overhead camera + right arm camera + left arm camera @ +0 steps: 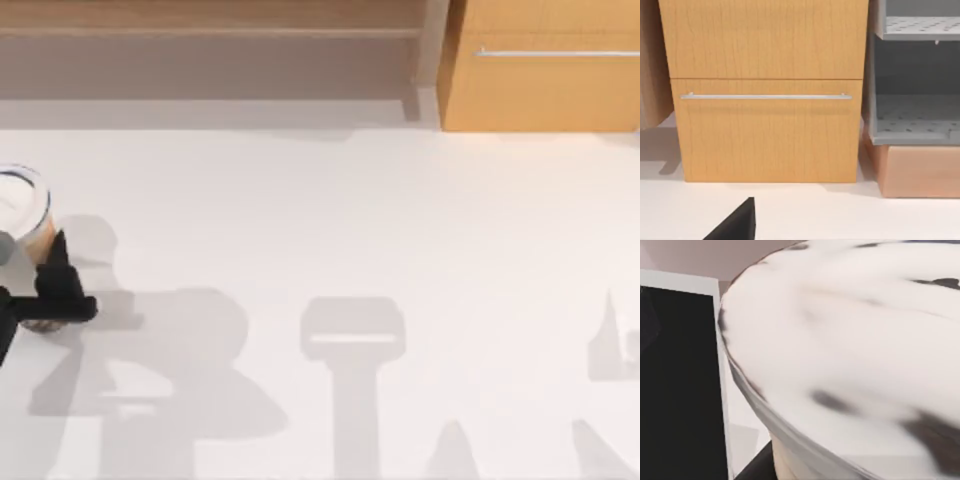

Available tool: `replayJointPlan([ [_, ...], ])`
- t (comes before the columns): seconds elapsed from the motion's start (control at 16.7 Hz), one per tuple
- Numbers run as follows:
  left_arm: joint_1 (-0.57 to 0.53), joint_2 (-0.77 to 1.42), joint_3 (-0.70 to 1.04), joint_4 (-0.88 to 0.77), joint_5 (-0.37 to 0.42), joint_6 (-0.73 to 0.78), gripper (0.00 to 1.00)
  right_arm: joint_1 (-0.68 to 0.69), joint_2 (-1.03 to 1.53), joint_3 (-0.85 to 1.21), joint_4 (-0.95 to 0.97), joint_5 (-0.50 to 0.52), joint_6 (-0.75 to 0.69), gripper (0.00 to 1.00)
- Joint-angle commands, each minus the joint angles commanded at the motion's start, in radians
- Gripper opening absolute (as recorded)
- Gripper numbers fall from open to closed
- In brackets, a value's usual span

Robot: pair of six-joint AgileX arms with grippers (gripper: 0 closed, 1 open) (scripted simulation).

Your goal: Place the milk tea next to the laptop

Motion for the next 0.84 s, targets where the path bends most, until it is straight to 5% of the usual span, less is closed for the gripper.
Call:
replayJointPlan([
  [0.48,0.000,0.000,0.000,0.000,0.000,0.000,0.98,0.000,0.000,0.000,0.000,0.000,0.000,1.00],
  [0.84,0.000,0.000,0.000,0.000,0.000,0.000,1.00,0.000,0.000,0.000,0.000,0.000,0.000,1.00],
])
